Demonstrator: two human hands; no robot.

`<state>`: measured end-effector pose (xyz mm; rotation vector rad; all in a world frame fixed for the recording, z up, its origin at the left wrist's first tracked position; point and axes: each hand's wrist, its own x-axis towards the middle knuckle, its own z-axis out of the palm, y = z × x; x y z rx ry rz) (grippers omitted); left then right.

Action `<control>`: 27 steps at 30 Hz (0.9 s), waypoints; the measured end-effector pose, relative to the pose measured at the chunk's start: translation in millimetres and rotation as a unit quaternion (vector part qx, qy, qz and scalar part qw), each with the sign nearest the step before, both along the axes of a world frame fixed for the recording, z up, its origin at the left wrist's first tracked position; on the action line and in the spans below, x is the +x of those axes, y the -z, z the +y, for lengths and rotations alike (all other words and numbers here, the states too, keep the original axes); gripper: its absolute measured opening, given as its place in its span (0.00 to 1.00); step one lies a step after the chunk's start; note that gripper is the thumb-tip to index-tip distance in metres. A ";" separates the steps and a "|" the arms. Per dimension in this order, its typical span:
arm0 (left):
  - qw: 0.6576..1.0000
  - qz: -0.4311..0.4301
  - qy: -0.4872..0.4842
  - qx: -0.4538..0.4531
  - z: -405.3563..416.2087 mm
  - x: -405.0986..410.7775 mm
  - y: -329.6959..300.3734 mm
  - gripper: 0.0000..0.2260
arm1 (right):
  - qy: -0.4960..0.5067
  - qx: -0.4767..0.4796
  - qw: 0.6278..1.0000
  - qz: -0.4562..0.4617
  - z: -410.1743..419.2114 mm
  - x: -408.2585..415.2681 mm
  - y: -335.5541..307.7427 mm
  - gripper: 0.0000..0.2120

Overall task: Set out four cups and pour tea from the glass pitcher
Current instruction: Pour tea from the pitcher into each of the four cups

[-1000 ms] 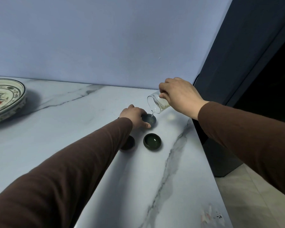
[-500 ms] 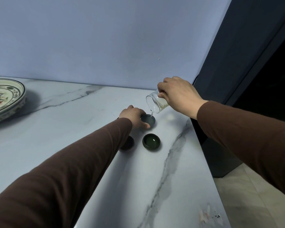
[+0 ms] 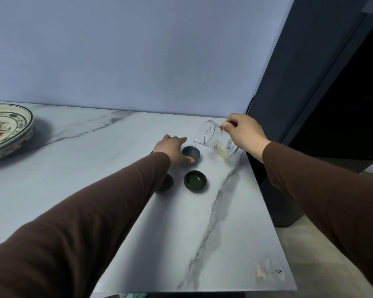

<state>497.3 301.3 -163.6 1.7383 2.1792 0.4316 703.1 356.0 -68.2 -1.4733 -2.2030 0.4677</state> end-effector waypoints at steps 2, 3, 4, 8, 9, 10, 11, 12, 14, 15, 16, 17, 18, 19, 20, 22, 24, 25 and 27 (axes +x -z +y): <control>0.999 -0.015 -0.014 0.047 -8.6 0.2 -4.0 0.38 | -0.003 0.000 1.000 0.001 -5.5 4.7 -2.4 0.09; 0.997 -0.019 -0.019 0.071 -14.5 0.6 -5.9 0.36 | -0.007 0.004 1.000 -0.001 -9.0 7.0 -4.2 0.09; 0.996 -0.017 -0.017 0.088 -21.2 1.6 -7.4 0.34 | -0.011 0.007 1.000 -0.002 -12.5 9.3 -6.4 0.09; 0.995 0.016 0.016 0.095 -51.0 9.4 -8.8 0.26 | -0.032 0.019 0.999 -0.014 -27.6 17.5 -13.4 0.10; 0.996 0.024 0.024 0.088 -57.5 12.3 -8.8 0.25 | -0.039 0.022 0.999 -0.020 -32.0 18.9 -14.1 0.10; 0.996 0.033 0.031 0.079 -63.0 15.4 -8.7 0.25 | -0.046 0.026 0.998 -0.028 -36.4 20.0 -14.5 0.10; 0.996 0.043 0.038 0.069 -67.5 18.7 -8.5 0.26 | -0.053 0.033 0.997 -0.039 -40.9 20.8 -14.6 0.09; 0.996 0.052 0.046 0.059 -71.0 21.8 -8.0 0.27 | -0.061 0.042 0.996 -0.052 -44.6 21.0 -14.6 0.09; 0.996 0.060 0.056 0.043 -76.2 28.2 -6.8 0.30 | -0.079 0.062 0.992 -0.081 -51.9 21.3 -14.2 0.09; 0.996 0.063 0.060 0.035 -77.8 30.9 -5.9 0.31 | -0.089 0.071 0.989 -0.095 -54.8 21.3 -13.6 0.09; 0.995 0.069 0.063 0.027 -79.0 33.3 -4.9 0.32 | -0.097 0.079 0.986 -0.107 -57.2 21.3 -12.9 0.09; 0.995 0.074 0.064 0.020 -79.7 35.0 -3.8 0.33 | -0.106 0.087 0.984 -0.116 -59.2 21.2 -12.0 0.09; 0.995 0.077 0.064 0.014 -80.3 36.4 -2.7 0.33 | -0.115 0.093 0.981 -0.125 -61.2 21.3 -10.9 0.09; 0.995 0.078 0.063 0.011 -80.7 37.1 -1.9 0.32 | -0.123 0.099 0.979 -0.132 -63.1 21.3 -9.8 0.09; 0.995 0.077 0.062 0.009 -80.9 37.5 -0.9 0.32 | -0.130 0.105 0.976 -0.138 -64.6 21.3 -8.6 0.09; 0.995 0.075 0.060 0.009 -80.5 37.3 0.8 0.30 | -0.145 0.121 0.971 -0.147 -67.2 20.4 -7.3 0.08; 0.996 0.067 0.058 0.012 -80.0 37.0 2.0 0.29 | -0.160 0.138 0.964 -0.161 -69.5 18.7 -6.6 0.08; 0.996 0.065 0.057 0.013 -80.0 36.9 2.7 0.29 | -0.167 0.146 0.961 -0.168 -70.8 17.7 -6.2 0.08; 0.996 0.065 0.055 0.015 -79.8 37.4 4.0 0.29 | -0.179 0.161 0.954 -0.176 -73.2 16.3 -5.6 0.08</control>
